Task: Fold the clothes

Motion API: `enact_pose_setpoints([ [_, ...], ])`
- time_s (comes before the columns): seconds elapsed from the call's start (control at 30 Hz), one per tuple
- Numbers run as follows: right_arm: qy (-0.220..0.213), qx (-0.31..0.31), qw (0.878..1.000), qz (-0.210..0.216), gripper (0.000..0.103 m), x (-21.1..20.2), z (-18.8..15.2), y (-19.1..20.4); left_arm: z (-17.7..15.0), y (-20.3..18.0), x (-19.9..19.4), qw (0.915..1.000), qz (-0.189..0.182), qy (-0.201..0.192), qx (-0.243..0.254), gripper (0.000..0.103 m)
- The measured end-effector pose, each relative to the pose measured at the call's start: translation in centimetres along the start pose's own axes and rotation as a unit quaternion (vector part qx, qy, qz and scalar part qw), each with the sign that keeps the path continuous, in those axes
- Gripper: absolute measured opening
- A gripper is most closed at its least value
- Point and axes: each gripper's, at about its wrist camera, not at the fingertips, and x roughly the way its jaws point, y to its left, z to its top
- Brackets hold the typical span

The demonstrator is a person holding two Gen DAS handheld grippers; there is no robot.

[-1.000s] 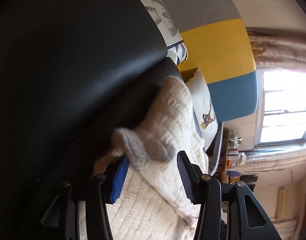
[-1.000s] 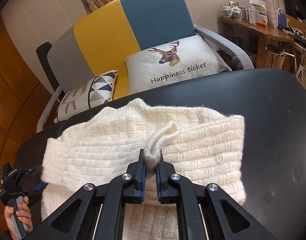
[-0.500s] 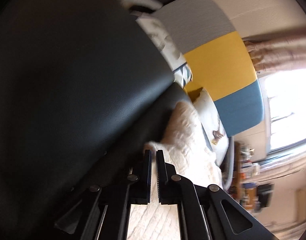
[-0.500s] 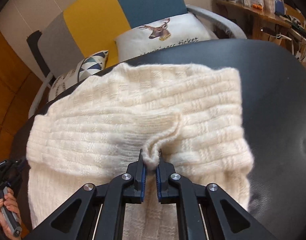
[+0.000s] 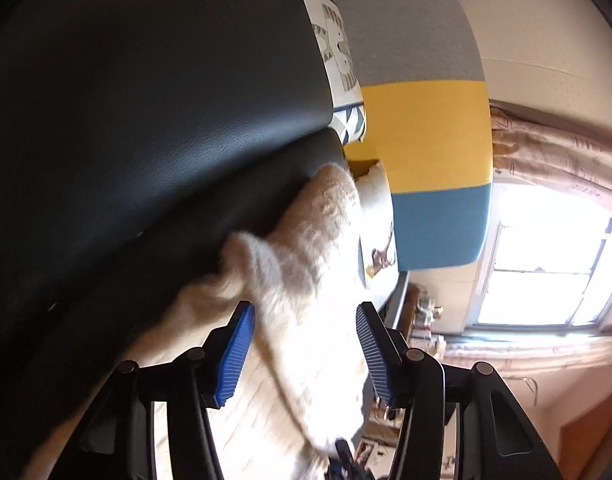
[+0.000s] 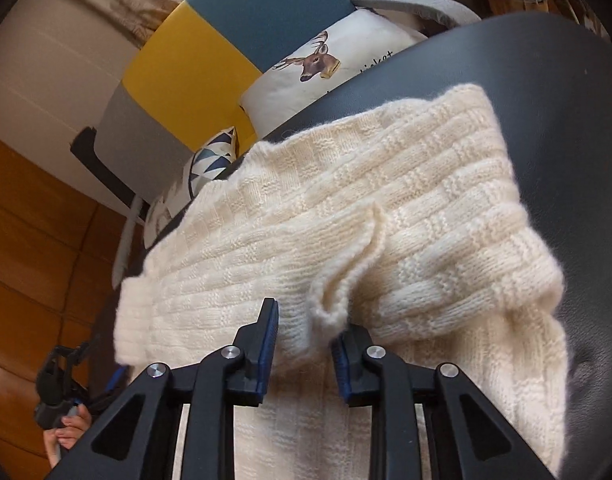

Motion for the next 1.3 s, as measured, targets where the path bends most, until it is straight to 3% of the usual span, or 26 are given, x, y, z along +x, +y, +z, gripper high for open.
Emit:
enact_pose_setpoints([
  [0.17, 0.005, -0.027, 0.999, -0.026, 0.023, 0.8, -0.1, 0.6, 0.4, 0.3, 1.9, 0.9985, -0.015, -0.029, -0.045, 0.053],
  [0.2, 0.005, -0.047, 0.998, -0.044, 0.019, 1.0, -0.1, 1.1, 0.4, 0.3, 1.8, 0.9984, -0.011, -0.039, -0.04, 0.043],
  [0.23, 0.005, -0.069, 0.996, -0.064, 0.017, 1.1, -0.2, 1.7, 0.5, 0.3, 1.7, 0.9982, -0.005, -0.05, -0.033, 0.023],
  [0.33, -0.005, -0.128, 0.987, -0.099, 0.011, 0.8, -0.3, 3.3, -0.4, -0.5, 0.2, 0.9952, 0.031, -0.088, 0.029, 0.008],
  [0.4, -0.02, -0.152, 0.984, -0.093, 0.011, 0.1, -0.4, 4.3, -1.5, -1.3, -1.5, 0.9876, 0.052, -0.124, 0.08, 0.007],
  [0.47, -0.01, -0.161, 0.982, -0.098, 0.011, 0.6, -0.4, 4.6, -2.6, -1.5, -2.7, 0.9744, 0.086, -0.164, 0.128, 0.007],
  [0.53, 0.006, -0.153, 0.983, -0.102, 0.011, 1.7, -0.6, 4.0, -1.9, 0.6, -2.2, 0.9834, 0.08, -0.137, 0.088, 0.007],
  [0.6, 0.015, -0.121, 0.989, -0.078, 0.011, 2.1, -0.5, 2.9, -1.3, 2.7, -1.8, 0.99, 0.073, -0.11, 0.049, 0.009],
  [0.7, 0.016, -0.025, 1.0, 0.001, 0.016, 1.9, 0.2, 0.2, -0.6, 3.2, -2.5, 0.9941, 0.05, -0.092, 0.031, 0.009],
  [0.8, 0.021, 0.036, 0.998, 0.053, 0.014, 1.9, 0.5, -1.8, -0.4, 2.7, -3.1, 0.9949, 0.042, -0.083, 0.037, 0.012],
  [0.97, 0.0, -0.069, 0.997, -0.019, 0.007, 0.8, 1.0, 2.3, -0.3, 1.9, -4.1, 0.9957, 0.031, -0.071, 0.049, 0.014],
  [1.03, -0.02, -0.134, 0.99, -0.042, 0.007, 0.1, 1.5, 5.2, -0.7, 1.3, -4.7, 0.991, 0.056, -0.09, 0.081, 0.014],
  [1.13, -0.057, -0.201, 0.976, -0.059, 0.007, -1.3, 3.0, 8.4, -0.7, 1.3, -4.8, 0.9896, 0.061, -0.094, 0.09, 0.014],
  [1.23, -0.035, -0.211, 0.971, -0.109, 0.007, 0.2, 3.9, 7.2, -0.8, 1.6, -4.3, 0.99, 0.067, -0.087, 0.088, 0.014],
  [1.3, -0.012, -0.194, 0.974, -0.115, 0.007, 1.6, 3.5, 5.2, -1.2, 1.6, -4.3, 0.986, 0.08, -0.098, 0.109, 0.014],
])
